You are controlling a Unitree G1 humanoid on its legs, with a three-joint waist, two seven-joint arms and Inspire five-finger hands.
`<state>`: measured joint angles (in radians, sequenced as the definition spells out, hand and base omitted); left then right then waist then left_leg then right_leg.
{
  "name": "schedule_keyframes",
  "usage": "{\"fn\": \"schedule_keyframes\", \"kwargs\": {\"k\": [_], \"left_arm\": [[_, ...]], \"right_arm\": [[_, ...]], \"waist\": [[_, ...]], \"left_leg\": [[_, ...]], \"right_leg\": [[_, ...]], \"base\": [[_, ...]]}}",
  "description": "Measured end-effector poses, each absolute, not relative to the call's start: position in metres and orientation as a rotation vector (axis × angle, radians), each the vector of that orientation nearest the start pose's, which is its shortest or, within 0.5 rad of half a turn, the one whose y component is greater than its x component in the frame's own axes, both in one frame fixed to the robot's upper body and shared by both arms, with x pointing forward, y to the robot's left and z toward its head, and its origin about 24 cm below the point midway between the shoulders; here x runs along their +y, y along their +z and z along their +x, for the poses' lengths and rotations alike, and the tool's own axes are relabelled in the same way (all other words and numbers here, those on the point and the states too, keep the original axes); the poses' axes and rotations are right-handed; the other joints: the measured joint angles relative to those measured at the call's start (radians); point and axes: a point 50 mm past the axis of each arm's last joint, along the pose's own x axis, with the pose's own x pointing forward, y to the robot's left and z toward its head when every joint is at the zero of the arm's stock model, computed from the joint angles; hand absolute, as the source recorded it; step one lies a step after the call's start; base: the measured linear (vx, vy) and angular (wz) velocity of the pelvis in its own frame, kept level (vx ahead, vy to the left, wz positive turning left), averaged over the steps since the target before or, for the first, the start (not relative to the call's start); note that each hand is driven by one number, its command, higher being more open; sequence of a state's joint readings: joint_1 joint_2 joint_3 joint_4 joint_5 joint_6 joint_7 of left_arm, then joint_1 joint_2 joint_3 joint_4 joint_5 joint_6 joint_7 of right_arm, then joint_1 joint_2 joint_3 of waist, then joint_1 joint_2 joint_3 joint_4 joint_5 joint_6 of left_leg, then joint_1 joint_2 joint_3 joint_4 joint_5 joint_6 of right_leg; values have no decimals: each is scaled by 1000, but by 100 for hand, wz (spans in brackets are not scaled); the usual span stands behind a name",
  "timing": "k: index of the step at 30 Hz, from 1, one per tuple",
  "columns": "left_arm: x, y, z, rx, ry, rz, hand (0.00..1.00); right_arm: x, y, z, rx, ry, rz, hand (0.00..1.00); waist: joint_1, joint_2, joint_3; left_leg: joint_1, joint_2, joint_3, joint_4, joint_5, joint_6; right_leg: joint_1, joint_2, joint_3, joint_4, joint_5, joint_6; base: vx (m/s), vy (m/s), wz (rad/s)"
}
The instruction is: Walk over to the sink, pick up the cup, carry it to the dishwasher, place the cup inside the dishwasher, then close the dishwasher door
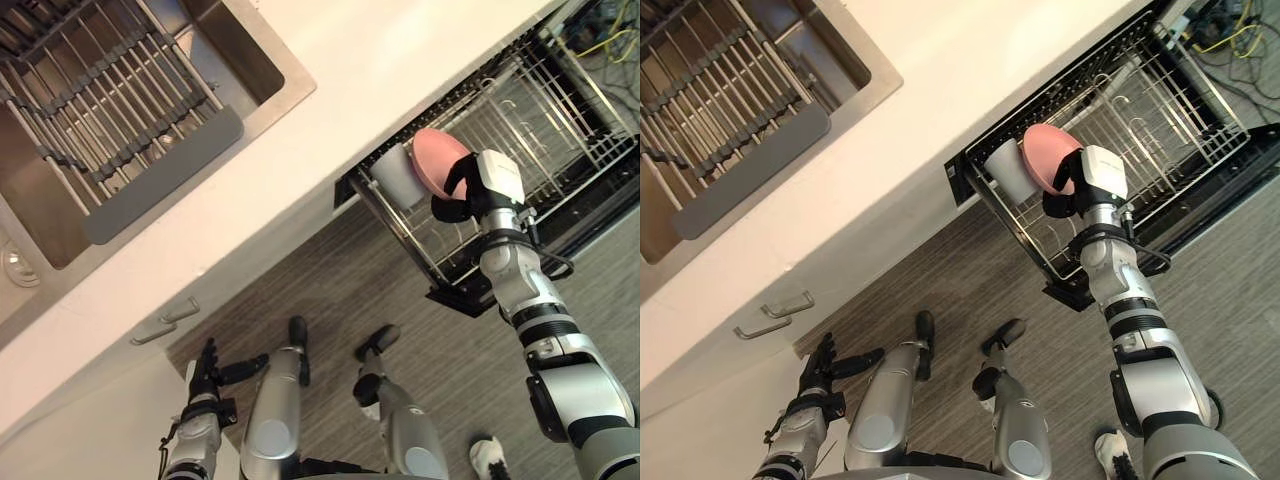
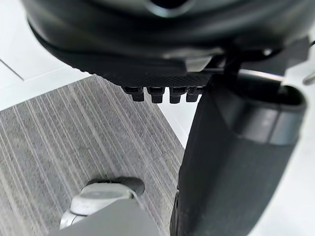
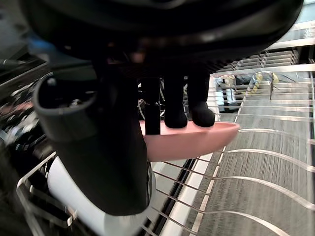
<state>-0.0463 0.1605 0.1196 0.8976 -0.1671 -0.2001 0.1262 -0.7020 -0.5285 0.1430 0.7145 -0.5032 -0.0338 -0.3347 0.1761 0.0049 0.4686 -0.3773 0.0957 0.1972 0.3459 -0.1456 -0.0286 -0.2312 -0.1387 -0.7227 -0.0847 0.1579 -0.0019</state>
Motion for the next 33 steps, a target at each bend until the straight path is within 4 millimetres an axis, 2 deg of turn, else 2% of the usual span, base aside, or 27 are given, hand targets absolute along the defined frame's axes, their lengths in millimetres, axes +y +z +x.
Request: {"fn": "schedule_keyframes", "kwargs": {"k": [7, 11, 12, 15, 16, 19, 22, 25, 27, 28, 29, 30, 31, 32, 33], "left_arm": [[232, -99, 194, 577, 350, 13, 100], [232, -96, 197, 562, 348, 13, 100], [232, -96, 197, 562, 348, 14, 100], [234, -95, 196, 564, 352, 18, 100], [238, -96, 195, 571, 357, 28, 100], [246, -101, 185, 611, 398, 23, 100], [249, -106, 175, 641, 411, 34, 100], [253, -110, 163, 664, 437, 31, 100], [254, -113, 154, 687, 445, 32, 100], [252, -115, 151, 696, 447, 28, 100], [251, -116, 150, 700, 446, 24, 100], [245, -120, 146, 714, 441, 9, 100], [242, -120, 149, 713, 443, -3, 100], [240, -120, 150, 711, 442, -10, 100], [237, -120, 152, 707, 436, -15, 100]], "right_arm": [[-248, 161, 365, -281, -408, -976, 100], [-246, 178, 344, -416, -415, -883, 100], [-245, 184, 337, -461, -412, -870, 100], [-245, 196, 319, -550, -425, -837, 100], [-248, 197, 310, -569, -444, -786, 100], [-259, 190, 301, -545, -492, -745, 100], [-287, 181, 290, -475, -622, -650, 100], [-324, 165, 277, -386, -810, -388, 100], [-353, 141, 266, -283, -971, -152, 100], [-365, 124, 259, -226, -1043, -2, 100], [-369, 115, 256, -196, -1076, 73, 100], [-379, 97, 249, -136, -1135, 187, 0], [-382, 77, 241, -75, -1166, 295, 0], [-383, 67, 237, -47, -1173, 354, 0], [-382, 48, 234, 11, -1179, 464, 0]], "waist": [[-9, 0, 0], [-18, -1, -1], [-32, -2, -1], [-52, -15, -8], [-58, -33, -19], [-65, -66, -38], [-76, -76, -45], [-86, -76, -45], [-89, -75, -46], [-94, -73, -46], [-99, -69, -47], [-115, -34, -54], [-115, -40, -48], [-116, -38, -47], [-123, -31, -43]], "left_leg": [[15, -13, 3, -14, 3, 4], [52, -12, 6, -13, 3, 4], [65, -12, 7, -12, 3, 4], [85, -9, 12, -12, 3, 4], [97, -8, 26, -12, 3, 4], [110, -3, 52, 1, 3, 4], [118, 3, 63, 36, 3, 4], [118, 13, 78, 82, -2, 3], [98, 31, 102, 158, -12, 1], [40, 48, 104, 242, -44, -2], [33, 53, 100, 203, -74, 6], [38, 85, 84, 62, -33, 2], [25, 67, 89, 78, -48, 2], [17, 59, 91, 85, -50, 5], [11, 44, 96, 93, -51, 6]], "right_leg": [[5, -15, 56, -1, 22, 8], [34, -19, 96, -1, 43, 9], [45, -19, 111, -1, 51, 9], [57, -19, 147, -1, 71, 9], [60, -21, 164, -1, 73, 9], [65, -22, 181, -1, 73, 9], [82, -21, 204, 0, 73, 9], [91, -23, 222, 1, 73, 9], [92, -23, 242, 1, 71, 9], [91, -32, 263, 3, 67, 8], [88, -32, 276, 3, 65, 9], [79, -10, 274, 7, 51, 29], [62, -33, 279, 20, 20, 70], [54, -43, 277, 26, 11, 82], [47, -59, 277, 33, -4, 101]], "base": [[40, 205, 0], [44, 173, -9], [38, 182, -12], [38, 190, -16], [40, 148, -18], [36, 106, -22], [25, 76, -15], [1, 62, -26], [-22, 92, -35], [-27, 99, -18], [-31, 140, -16], [-41, 159, -20], [-48, 165, -16], [-86, 182, -6], [-86, 130, -2]]}}
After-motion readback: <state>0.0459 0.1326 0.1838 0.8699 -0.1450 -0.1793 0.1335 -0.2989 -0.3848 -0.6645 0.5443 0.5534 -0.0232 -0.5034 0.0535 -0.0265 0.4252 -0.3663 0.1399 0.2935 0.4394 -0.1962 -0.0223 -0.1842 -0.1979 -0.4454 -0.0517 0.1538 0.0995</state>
